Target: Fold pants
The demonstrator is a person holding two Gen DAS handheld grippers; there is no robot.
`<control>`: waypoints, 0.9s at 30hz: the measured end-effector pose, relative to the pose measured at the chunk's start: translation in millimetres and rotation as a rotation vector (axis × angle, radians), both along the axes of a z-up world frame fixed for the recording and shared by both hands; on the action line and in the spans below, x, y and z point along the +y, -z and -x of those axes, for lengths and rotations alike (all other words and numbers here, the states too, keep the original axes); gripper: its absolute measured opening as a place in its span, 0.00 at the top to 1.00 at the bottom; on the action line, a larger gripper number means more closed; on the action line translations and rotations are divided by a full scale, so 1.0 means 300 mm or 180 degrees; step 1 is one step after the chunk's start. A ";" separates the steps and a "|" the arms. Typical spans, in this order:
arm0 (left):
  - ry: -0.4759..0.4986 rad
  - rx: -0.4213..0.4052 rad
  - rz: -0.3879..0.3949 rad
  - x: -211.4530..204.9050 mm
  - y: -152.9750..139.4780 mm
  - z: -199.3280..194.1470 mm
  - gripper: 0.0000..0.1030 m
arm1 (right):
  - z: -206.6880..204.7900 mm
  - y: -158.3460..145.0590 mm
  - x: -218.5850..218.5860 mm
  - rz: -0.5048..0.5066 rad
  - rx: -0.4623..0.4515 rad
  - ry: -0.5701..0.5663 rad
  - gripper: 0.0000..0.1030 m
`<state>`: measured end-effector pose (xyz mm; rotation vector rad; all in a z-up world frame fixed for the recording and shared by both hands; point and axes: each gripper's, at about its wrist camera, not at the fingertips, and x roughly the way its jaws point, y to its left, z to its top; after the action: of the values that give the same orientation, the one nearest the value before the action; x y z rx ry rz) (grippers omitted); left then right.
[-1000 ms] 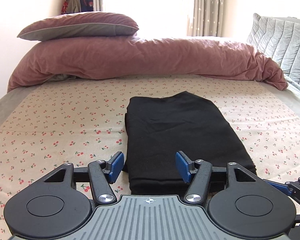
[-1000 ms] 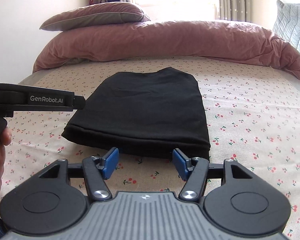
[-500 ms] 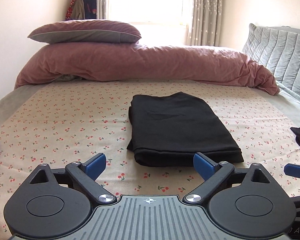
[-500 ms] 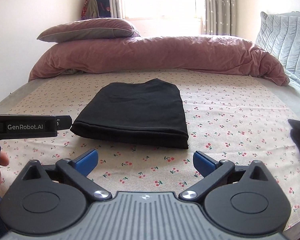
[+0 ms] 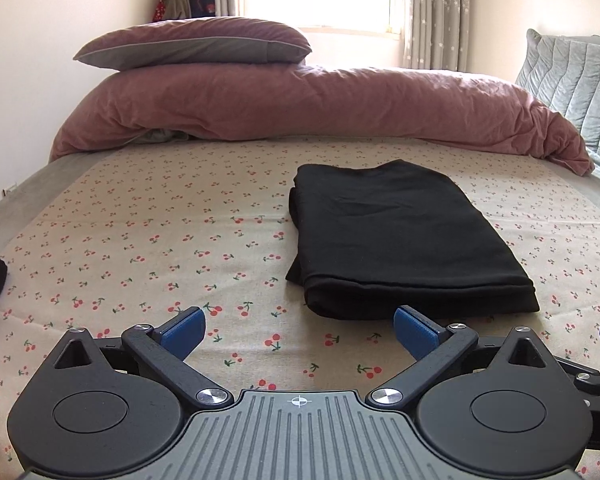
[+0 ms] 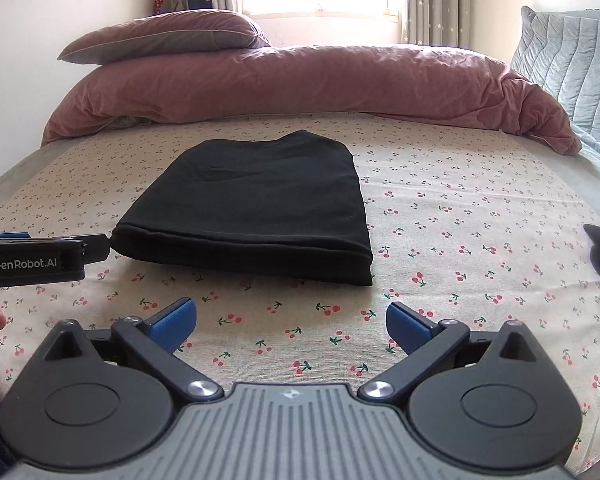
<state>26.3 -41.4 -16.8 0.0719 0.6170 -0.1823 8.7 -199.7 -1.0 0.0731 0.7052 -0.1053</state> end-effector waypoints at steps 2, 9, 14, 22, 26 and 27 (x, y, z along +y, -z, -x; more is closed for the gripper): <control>0.0002 0.0020 -0.0018 -0.002 0.005 -0.004 0.01 | -0.002 0.001 -0.003 0.0006 0.0029 0.0017 0.12; 0.0128 0.0052 0.0021 -0.014 0.007 -0.002 0.01 | 0.012 -0.007 -0.011 -0.0029 -0.0011 -0.0008 0.12; 0.0055 0.0052 0.0013 -0.020 0.004 -0.004 0.01 | 0.012 -0.012 -0.015 -0.0010 -0.0066 0.0027 0.12; 0.0082 0.0100 0.0095 -0.017 0.004 -0.003 0.01 | 0.009 -0.013 -0.026 -0.0049 -0.0084 0.0117 0.12; 0.0105 0.0133 0.0162 -0.019 0.004 -0.007 0.01 | 0.003 -0.009 -0.020 -0.0032 -0.0062 0.0139 0.12; 0.0104 0.0139 0.0145 -0.023 0.006 -0.007 0.00 | 0.002 -0.009 -0.019 -0.0025 -0.0067 0.0141 0.12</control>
<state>28.5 -48.3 -18.6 0.0341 0.6552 -0.2299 8.1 -205.4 1.6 0.0974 0.6831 -0.1441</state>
